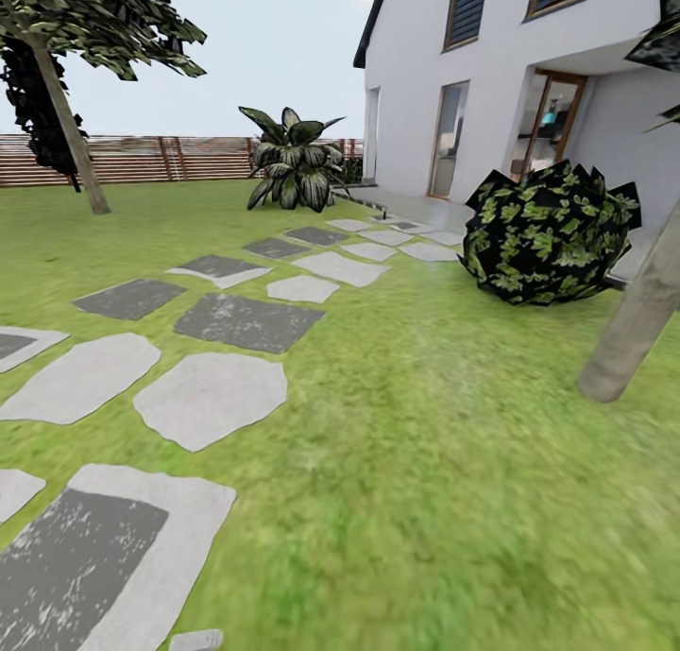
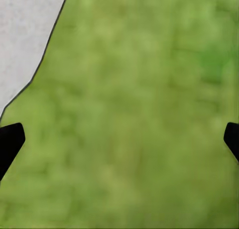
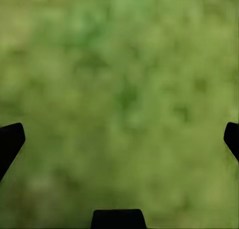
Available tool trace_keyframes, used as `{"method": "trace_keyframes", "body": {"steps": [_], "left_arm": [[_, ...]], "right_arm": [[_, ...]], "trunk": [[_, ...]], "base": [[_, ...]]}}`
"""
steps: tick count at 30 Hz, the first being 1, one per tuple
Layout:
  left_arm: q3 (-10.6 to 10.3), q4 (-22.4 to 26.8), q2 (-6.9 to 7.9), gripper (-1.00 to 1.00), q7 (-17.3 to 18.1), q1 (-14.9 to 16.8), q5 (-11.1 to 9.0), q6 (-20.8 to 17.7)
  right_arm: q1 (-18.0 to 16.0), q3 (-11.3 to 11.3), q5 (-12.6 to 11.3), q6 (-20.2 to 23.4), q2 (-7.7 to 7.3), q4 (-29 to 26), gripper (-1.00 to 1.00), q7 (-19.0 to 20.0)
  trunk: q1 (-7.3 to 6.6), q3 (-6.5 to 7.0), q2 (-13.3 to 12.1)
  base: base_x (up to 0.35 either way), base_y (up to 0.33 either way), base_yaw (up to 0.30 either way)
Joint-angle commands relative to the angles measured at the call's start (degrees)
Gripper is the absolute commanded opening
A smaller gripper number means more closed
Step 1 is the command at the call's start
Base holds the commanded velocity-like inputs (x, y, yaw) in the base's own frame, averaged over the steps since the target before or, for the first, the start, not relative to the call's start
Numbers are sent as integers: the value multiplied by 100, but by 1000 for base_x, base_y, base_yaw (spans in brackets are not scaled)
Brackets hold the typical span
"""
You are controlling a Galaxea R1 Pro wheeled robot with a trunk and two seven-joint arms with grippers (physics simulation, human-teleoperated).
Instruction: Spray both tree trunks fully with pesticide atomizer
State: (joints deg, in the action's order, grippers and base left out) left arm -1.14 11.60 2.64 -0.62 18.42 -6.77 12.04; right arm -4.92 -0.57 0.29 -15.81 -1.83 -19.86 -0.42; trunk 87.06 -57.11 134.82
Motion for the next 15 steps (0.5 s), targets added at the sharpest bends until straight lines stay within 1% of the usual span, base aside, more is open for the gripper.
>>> {"method": "trace_keyframes", "body": {"steps": [1, 15], "left_arm": [[0, 0, 0, 100, 0, -2, 0, -1], [1, 0, 0, 100, 0, 1, 0, -4]], "right_arm": [[0, -2, -1, 0, 1, -3, 100, -1], [0, 6, -1, -1, 2, 0, 100, -6]], "trunk": [[0, 0, 0], [0, 0, 0]], "base": [[338, 0, 0], [338, 0, 0]]}}
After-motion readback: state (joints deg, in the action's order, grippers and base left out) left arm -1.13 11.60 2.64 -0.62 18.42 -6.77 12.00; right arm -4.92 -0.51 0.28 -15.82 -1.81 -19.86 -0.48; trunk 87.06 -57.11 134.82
